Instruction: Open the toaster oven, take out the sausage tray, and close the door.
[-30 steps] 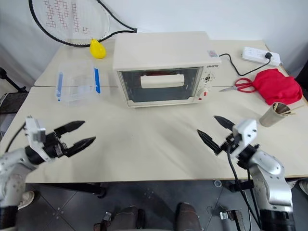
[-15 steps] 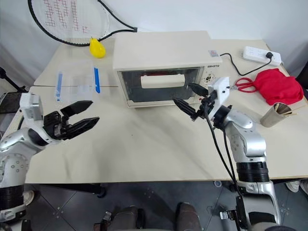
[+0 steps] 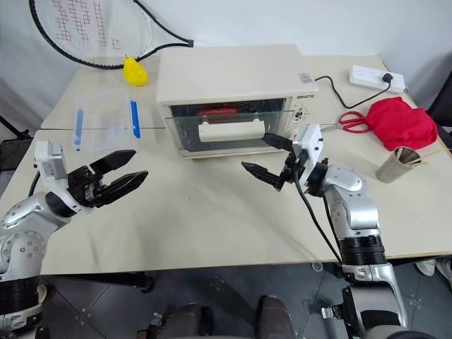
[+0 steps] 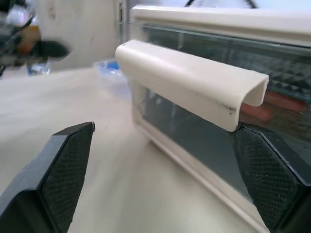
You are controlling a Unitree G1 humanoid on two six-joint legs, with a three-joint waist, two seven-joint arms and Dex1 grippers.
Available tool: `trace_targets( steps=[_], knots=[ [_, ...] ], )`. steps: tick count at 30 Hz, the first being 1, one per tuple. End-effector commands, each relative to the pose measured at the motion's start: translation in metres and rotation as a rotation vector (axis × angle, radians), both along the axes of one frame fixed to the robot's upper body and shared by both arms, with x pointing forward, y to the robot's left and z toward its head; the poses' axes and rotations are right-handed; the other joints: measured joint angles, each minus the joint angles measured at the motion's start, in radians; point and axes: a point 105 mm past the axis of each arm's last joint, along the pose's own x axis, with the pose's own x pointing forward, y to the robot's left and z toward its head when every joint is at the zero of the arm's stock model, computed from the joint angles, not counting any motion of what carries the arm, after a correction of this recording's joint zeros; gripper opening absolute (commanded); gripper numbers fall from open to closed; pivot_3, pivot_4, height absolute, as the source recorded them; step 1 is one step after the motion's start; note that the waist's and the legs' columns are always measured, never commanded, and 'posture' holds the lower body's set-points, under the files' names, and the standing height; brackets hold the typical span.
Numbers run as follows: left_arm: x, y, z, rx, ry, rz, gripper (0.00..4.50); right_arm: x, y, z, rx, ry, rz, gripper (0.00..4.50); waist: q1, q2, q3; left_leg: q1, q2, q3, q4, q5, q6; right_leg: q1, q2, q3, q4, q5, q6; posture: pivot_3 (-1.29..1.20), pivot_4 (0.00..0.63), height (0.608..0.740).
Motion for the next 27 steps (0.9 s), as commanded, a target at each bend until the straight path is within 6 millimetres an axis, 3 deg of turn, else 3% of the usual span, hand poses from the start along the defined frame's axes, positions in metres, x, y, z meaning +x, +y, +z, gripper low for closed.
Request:
trace_targets(
  steps=[1,2,5,11,18,23,27],
  knots=[
    [0.011,0.005,0.018,-0.066,-0.039,0.029,4.48,-0.022,0.009,0.003,-0.098,-0.143,0.098,4.50,0.000,0.000,0.000,0.000,0.000,0.000,0.000,0.000,0.000,0.000,0.000,0.000,0.000,0.000,0.000,0.00,0.150,0.740],
    [0.014,0.005,0.020,-0.076,-0.042,0.030,4.48,-0.023,0.009,0.000,-0.113,-0.149,0.102,4.50,-0.001,0.000,0.000,0.000,0.000,0.000,0.000,0.000,0.000,0.000,0.000,0.000,0.000,0.000,0.000,0.00,0.150,0.740],
    [0.027,0.003,0.028,-0.089,-0.087,0.046,3.91,-0.028,0.006,-0.014,-0.205,-0.191,0.112,4.50,0.000,0.000,0.000,0.001,0.000,0.001,0.000,0.000,0.000,0.000,0.000,0.000,0.000,0.000,0.000,0.00,0.150,0.740],
    [0.058,-0.023,0.033,-0.061,-0.120,0.001,2.09,-0.023,0.003,-0.006,-0.186,-0.256,0.054,4.50,0.001,0.000,0.000,0.001,0.000,0.002,0.000,0.000,0.000,0.000,0.000,-0.001,0.000,0.000,0.000,0.00,0.150,0.740],
    [0.063,-0.054,0.018,-0.016,-0.094,-0.134,0.04,-0.025,-0.003,-0.011,-0.203,-0.246,0.030,4.50,-0.002,-0.001,0.000,0.000,-0.001,0.006,0.000,0.000,0.000,0.000,0.000,-0.004,0.000,0.000,0.000,0.00,0.150,0.740],
    [0.064,-0.062,0.003,0.019,-0.051,-0.149,0.04,-0.028,-0.014,-0.018,-0.218,-0.221,-0.027,4.50,0.003,-0.001,0.000,0.000,-0.001,0.005,0.001,0.000,0.000,0.001,0.000,-0.004,0.000,0.000,0.000,0.00,0.150,0.740],
    [0.059,-0.070,-0.010,0.075,-0.032,-0.204,0.04,-0.037,-0.041,-0.032,-0.228,-0.160,-0.146,4.50,0.024,-0.001,0.000,0.000,-0.001,0.005,0.002,0.000,0.000,0.002,-0.001,-0.004,0.000,0.000,0.000,0.00,0.150,0.740]
  ],
)
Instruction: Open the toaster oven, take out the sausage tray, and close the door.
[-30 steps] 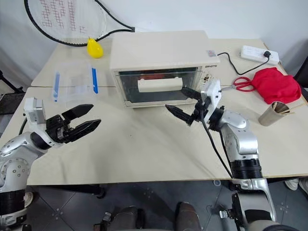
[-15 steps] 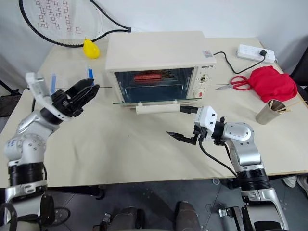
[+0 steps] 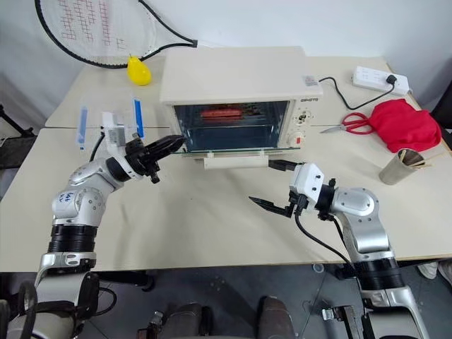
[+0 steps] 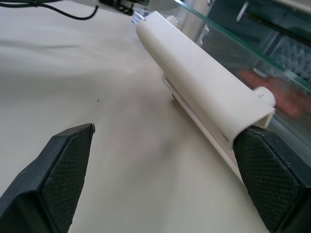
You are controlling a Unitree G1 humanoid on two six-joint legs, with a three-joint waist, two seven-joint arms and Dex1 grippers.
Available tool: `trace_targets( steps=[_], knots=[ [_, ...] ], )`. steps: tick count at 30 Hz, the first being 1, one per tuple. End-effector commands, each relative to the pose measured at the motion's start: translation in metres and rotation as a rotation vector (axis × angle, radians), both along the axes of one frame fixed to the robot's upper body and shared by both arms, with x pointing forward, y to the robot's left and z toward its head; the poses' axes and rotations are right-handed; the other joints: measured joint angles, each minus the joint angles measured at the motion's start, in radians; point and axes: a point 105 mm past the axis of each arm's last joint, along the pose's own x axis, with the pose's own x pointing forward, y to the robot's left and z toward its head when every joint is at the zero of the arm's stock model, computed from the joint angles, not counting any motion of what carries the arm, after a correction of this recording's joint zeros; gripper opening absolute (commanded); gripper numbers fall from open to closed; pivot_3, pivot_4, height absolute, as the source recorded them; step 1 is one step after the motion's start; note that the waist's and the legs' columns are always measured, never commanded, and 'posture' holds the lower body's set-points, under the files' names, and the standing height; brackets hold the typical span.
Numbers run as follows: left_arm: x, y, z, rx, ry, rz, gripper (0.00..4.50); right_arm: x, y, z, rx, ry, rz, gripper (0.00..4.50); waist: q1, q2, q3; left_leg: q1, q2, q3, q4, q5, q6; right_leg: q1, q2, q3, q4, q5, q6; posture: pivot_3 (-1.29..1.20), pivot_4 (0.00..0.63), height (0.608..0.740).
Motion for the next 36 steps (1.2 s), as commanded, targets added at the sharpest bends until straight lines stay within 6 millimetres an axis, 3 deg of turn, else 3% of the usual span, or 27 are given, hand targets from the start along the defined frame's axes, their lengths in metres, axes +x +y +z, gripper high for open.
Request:
trace_targets(
  steps=[1,3,5,6,7,10,15,21,25,28,36],
  knots=[
    [-0.006,-0.005,-0.005,0.034,-0.013,-0.037,0.04,-0.009,-0.025,0.001,-0.011,-0.013,-0.106,4.50,0.010,0.000,0.000,0.000,0.000,0.000,0.000,0.000,0.000,0.000,0.000,0.000,0.000,0.000,0.000,0.00,0.150,0.740],
    [-0.007,-0.006,-0.006,0.035,-0.014,-0.040,0.04,-0.013,-0.031,-0.003,-0.018,0.001,-0.130,4.50,0.012,0.000,0.000,0.000,0.000,0.000,0.000,0.000,0.000,0.000,0.000,0.000,0.000,0.000,0.000,0.00,0.150,0.740],
    [-0.007,-0.010,-0.022,0.069,0.012,-0.048,0.04,-0.043,-0.085,-0.040,-0.074,0.121,-0.327,4.50,0.026,0.001,-0.001,0.000,0.000,0.001,0.001,0.000,0.000,0.000,0.000,0.000,0.000,0.000,0.000,0.00,0.150,0.740],
    [-0.007,-0.013,-0.031,0.101,0.020,-0.054,0.04,-0.059,-0.104,-0.048,-0.089,0.157,-0.409,4.50,0.047,0.002,-0.001,0.000,0.000,-0.001,0.001,0.000,0.000,0.001,0.000,0.000,0.000,0.000,0.000,0.00,0.150,0.740],
    [-0.007,-0.015,-0.037,0.124,0.023,-0.059,0.04,-0.069,-0.115,-0.051,-0.097,0.176,-0.459,4.50,0.052,0.001,-0.001,0.000,-0.001,-0.003,-0.001,0.000,0.000,0.002,0.000,-0.001,-0.001,0.000,0.000,0.00,0.150,0.740],
    [-0.005,-0.020,-0.050,0.141,0.047,-0.049,0.04,-0.073,-0.116,-0.034,-0.079,0.119,-0.506,4.50,0.036,0.001,0.000,0.000,-0.001,0.003,-0.002,0.000,0.001,0.001,0.000,0.002,-0.004,0.001,0.001,0.00,0.150,0.740],
    [-0.009,-0.023,-0.074,0.244,0.026,-0.051,0.04,-0.057,-0.100,-0.005,-0.064,0.028,-0.502,4.50,0.007,0.000,0.000,0.004,0.000,0.004,0.000,0.004,0.001,0.002,0.001,0.006,-0.004,0.008,0.002,0.00,0.150,0.740],
    [-0.009,-0.018,-0.069,0.184,-0.001,-0.004,0.04,-0.020,-0.061,0.029,-0.027,-0.107,-0.449,4.50,0.010,0.001,-0.001,0.001,0.000,0.002,-0.001,0.004,0.001,-0.001,0.001,0.005,-0.004,0.008,0.001,0.00,0.150,0.740],
    [-0.012,-0.008,-0.061,0.124,-0.011,0.027,0.04,0.010,-0.040,0.033,-0.086,-0.156,-0.487,4.50,0.011,0.001,-0.001,0.001,0.001,0.003,-0.001,0.004,0.001,-0.001,0.001,0.004,-0.004,0.008,0.001,0.00,0.150,0.740],
    [-0.019,0.001,-0.056,0.088,-0.006,0.037,0.63,0.022,-0.018,0.039,-0.100,-0.231,-0.424,4.50,0.012,0.001,-0.001,-0.001,0.000,0.003,-0.001,0.004,0.001,-0.001,0.000,0.002,-0.004,0.008,0.001,0.00,0.150,0.740],
    [-0.057,0.045,-0.031,-0.005,-0.043,0.168,3.04,0.073,0.032,0.050,-0.298,-0.548,-0.435,4.50,-0.019,0.001,0.000,-0.001,0.002,-0.003,-0.002,0.004,0.001,-0.002,0.000,0.001,-0.003,0.008,0.001,0.00,0.150,0.740]
  ],
)
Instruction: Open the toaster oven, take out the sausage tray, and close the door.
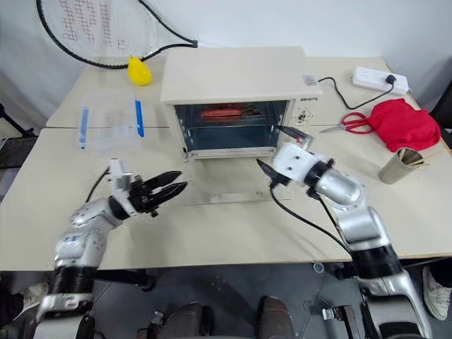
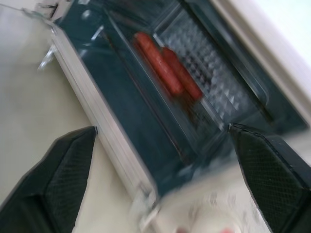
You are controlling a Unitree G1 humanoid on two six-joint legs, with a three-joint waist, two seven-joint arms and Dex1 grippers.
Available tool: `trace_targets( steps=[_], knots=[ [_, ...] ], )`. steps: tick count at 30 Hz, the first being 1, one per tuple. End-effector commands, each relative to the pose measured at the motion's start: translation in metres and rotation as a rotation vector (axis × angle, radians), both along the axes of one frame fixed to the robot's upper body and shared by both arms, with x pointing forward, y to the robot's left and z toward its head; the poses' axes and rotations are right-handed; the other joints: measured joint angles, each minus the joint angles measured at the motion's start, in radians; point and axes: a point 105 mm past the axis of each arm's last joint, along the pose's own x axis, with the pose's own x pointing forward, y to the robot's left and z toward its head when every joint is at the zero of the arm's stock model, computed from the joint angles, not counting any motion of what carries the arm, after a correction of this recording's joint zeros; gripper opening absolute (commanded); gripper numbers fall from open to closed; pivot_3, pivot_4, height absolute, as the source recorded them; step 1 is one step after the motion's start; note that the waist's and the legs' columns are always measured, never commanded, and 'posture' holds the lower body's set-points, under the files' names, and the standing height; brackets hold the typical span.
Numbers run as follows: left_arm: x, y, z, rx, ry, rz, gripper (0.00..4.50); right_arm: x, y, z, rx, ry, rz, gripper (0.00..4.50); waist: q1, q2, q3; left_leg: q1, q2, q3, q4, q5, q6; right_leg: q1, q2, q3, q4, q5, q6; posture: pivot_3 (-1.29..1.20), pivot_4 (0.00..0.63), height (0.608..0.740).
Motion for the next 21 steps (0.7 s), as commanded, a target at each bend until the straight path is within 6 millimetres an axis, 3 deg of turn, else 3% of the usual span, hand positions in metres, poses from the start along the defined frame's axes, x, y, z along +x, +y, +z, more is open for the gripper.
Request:
trace_targets(
  steps=[1,5,9,17,21],
  knots=[
    [-0.017,0.017,0.022,-0.026,-0.049,0.030,3.35,0.014,0.014,0.009,-0.100,-0.144,-0.040,4.50,0.000,0.000,0.000,0.000,0.000,-0.001,0.000,0.000,0.000,0.000,0.000,0.000,0.000,0.000,0.000,0.00,0.150,0.740],
    [-0.031,0.024,0.025,-0.038,-0.025,0.045,4.47,0.030,0.030,0.011,-0.134,-0.195,-0.062,4.50,-0.001,0.000,0.000,0.000,0.000,-0.002,0.000,0.000,0.000,0.000,-0.001,0.000,0.000,0.000,0.000,0.00,0.150,0.740],
    [-0.039,0.027,0.026,-0.050,-0.028,0.063,4.47,0.055,0.065,0.019,-0.176,-0.286,-0.126,4.50,-0.018,0.000,0.000,0.000,0.000,-0.001,0.000,0.000,0.000,0.000,-0.001,0.001,0.000,0.000,0.000,0.00,0.150,0.740],
    [-0.036,0.021,0.025,-0.062,-0.027,0.048,4.47,0.079,0.081,0.008,-0.234,-0.267,-0.178,4.50,-0.028,0.001,0.000,0.000,-0.001,-0.003,-0.001,0.000,-0.001,0.000,-0.001,0.000,0.002,-0.001,-0.002,0.00,0.150,0.740],
    [-0.037,0.019,0.023,-0.059,-0.025,0.039,4.50,0.086,0.081,0.015,-0.224,-0.270,-0.198,3.58,-0.037,0.001,0.001,0.000,0.000,-0.003,-0.002,0.000,-0.001,0.000,0.000,-0.001,0.002,-0.001,-0.002,0.00,0.150,0.740]
  ],
)
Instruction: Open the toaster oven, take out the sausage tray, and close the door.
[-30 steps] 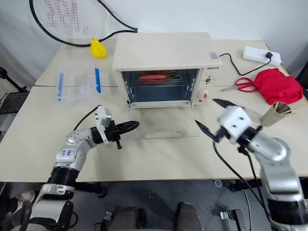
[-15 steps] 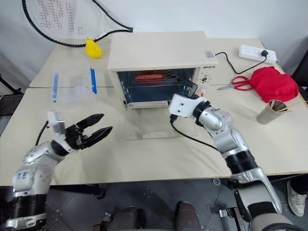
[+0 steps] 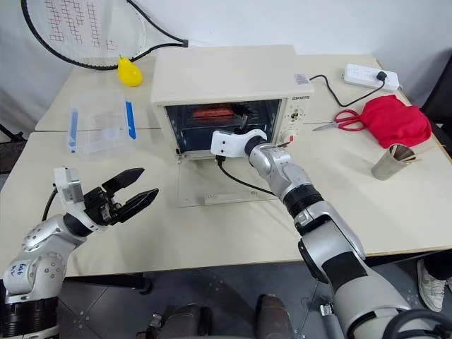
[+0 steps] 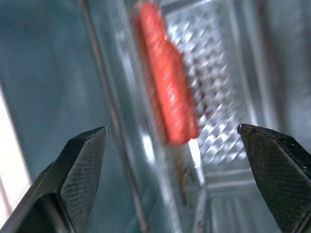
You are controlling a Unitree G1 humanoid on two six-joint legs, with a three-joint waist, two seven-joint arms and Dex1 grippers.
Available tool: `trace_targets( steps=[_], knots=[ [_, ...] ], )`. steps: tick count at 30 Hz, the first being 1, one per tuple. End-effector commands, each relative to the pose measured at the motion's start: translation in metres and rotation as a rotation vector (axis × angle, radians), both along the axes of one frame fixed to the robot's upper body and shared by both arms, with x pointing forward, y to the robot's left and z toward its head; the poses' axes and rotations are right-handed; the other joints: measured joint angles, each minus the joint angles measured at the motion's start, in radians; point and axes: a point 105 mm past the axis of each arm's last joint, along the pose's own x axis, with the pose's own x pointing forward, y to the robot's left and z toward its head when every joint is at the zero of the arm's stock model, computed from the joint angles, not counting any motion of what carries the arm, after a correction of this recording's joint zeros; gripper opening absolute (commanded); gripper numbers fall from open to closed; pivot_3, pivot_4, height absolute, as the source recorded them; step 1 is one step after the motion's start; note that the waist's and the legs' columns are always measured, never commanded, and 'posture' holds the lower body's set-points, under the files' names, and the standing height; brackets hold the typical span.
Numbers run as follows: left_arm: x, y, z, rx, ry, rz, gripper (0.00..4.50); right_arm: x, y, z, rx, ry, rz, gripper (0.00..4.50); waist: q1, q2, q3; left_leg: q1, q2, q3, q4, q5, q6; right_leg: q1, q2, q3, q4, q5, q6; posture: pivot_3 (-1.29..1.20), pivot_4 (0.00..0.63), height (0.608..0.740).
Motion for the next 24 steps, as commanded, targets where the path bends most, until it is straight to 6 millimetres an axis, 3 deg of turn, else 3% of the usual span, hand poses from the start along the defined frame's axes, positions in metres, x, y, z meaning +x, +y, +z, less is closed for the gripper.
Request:
trace_targets(
  steps=[1,7,10,15,24],
  knots=[
    [-0.004,-0.005,0.008,0.000,-0.044,-0.026,4.50,0.001,0.008,0.021,0.026,-0.061,0.020,3.21,-0.005,0.000,0.000,0.000,0.000,0.000,0.000,0.000,0.000,0.000,0.000,0.000,0.000,0.000,0.000,0.00,0.150,0.740],
    [-0.001,-0.008,0.012,-0.013,-0.056,-0.047,4.50,0.003,0.009,0.020,0.022,-0.058,0.019,1.10,-0.019,0.000,0.000,0.000,0.001,0.000,0.000,0.000,0.000,0.000,0.000,0.000,0.000,0.000,0.000,0.00,0.150,0.740],
    [0.011,-0.018,0.022,-0.017,-0.075,-0.099,4.50,0.001,0.012,0.025,0.023,-0.073,0.043,0.06,-0.016,0.000,0.000,0.000,0.000,0.000,0.000,0.000,0.000,0.000,0.000,0.000,0.000,0.000,0.000,0.00,0.150,0.740],
    [0.029,-0.027,0.035,-0.013,-0.108,-0.145,4.50,-0.002,0.011,0.030,0.024,-0.092,0.063,0.02,-0.023,0.000,0.000,-0.001,0.000,0.000,0.000,0.000,0.000,0.000,0.000,-0.001,0.000,0.000,0.000,0.00,0.150,0.740],
    [0.063,-0.038,0.081,-0.072,-0.194,-0.171,4.50,-0.005,0.012,0.047,0.004,-0.141,0.104,0.02,-0.023,0.000,0.000,-0.003,0.000,0.000,-0.001,0.000,0.000,0.000,0.001,-0.005,0.000,0.000,0.000,0.00,0.150,0.740]
  ],
)
